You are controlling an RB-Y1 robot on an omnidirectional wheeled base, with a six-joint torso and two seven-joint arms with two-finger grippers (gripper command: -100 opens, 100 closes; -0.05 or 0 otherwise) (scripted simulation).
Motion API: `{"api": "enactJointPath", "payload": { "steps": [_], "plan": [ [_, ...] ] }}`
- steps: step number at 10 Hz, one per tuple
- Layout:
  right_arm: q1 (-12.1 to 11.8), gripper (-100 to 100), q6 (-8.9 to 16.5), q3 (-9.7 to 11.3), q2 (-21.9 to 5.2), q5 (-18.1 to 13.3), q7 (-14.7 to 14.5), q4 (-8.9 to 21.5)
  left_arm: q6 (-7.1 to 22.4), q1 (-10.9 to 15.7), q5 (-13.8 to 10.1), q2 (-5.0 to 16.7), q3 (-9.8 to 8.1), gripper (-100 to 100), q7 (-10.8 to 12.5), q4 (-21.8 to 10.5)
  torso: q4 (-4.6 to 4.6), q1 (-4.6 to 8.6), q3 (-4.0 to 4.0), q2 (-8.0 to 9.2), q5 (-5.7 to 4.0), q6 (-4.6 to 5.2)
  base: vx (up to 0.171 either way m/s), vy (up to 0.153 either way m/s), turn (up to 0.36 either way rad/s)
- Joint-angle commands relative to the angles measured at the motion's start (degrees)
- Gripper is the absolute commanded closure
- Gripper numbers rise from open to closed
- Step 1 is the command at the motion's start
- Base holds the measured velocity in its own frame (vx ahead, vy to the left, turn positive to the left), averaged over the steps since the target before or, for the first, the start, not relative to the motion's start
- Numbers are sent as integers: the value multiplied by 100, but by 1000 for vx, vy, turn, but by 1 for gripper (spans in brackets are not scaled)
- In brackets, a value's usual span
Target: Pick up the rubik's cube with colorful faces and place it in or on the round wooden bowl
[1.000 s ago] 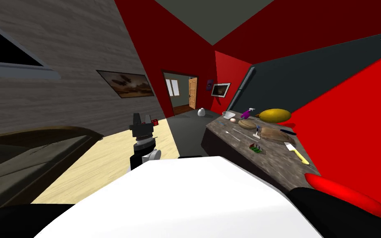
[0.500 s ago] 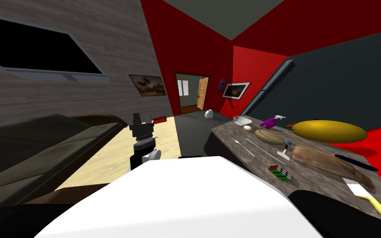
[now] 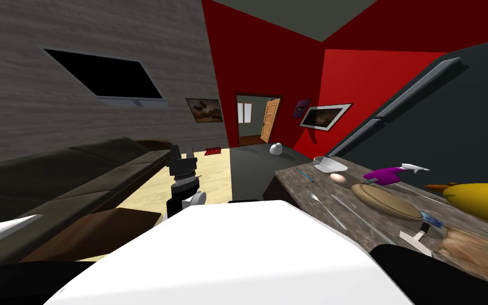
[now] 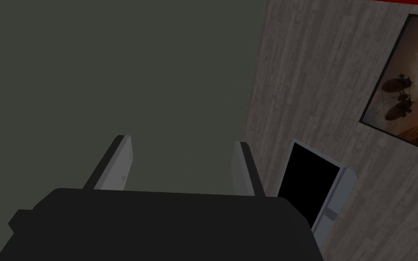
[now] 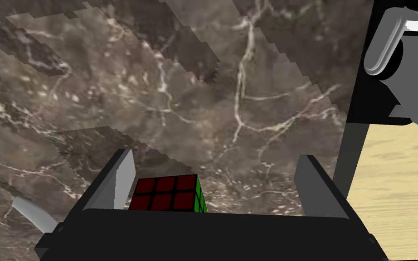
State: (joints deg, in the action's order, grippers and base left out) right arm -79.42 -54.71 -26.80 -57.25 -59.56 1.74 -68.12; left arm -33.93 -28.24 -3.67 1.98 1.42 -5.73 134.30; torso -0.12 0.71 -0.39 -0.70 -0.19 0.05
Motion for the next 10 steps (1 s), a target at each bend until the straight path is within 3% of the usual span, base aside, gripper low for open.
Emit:
{"api": "enactJointPath", "payload": {
  "steps": [1,3,4,5,7,8,9,10],
  "plan": [
    [5,-100,153,10,-48,-167,0,13,0,0,0,0,0,0,0,0,0,0,0,0,0,0,72,-91,314],
    [9,-100,180,18,-60,-204,16,-23,0,0,0,-1,1,0,0,0,-2,-44,-6,-11,8,0,71,-7,220],
    [13,0,199,17,-66,-214,15,-30,0,-1,0,-1,0,0,0,1,0,-58,1,3,14,12,9,-5,-11],
    [194,-100,322,202,38,-219,-60,64,0,-1,0,-1,1,0,0,0,4,-64,10,18,15,12,-13,-11,74],
    [374,-100,447,388,141,-224,-135,157,0,0,0,-1,1,0,0,0,9,-59,22,38,13,12,-32,-19,47],
    [303,-100,386,310,96,-217,-98,122,0,0,0,-1,1,0,0,0,11,-58,25,42,13,13,-13,-9,8],
    [314,100,402,323,103,-218,-109,128,0,0,0,-1,1,0,0,0,10,-62,22,37,15,13,0,0,0],
    [312,100,398,324,103,-218,-108,126,0,0,0,-1,1,0,0,0,9,-64,20,33,16,12,0,0,0]
  ]
}}
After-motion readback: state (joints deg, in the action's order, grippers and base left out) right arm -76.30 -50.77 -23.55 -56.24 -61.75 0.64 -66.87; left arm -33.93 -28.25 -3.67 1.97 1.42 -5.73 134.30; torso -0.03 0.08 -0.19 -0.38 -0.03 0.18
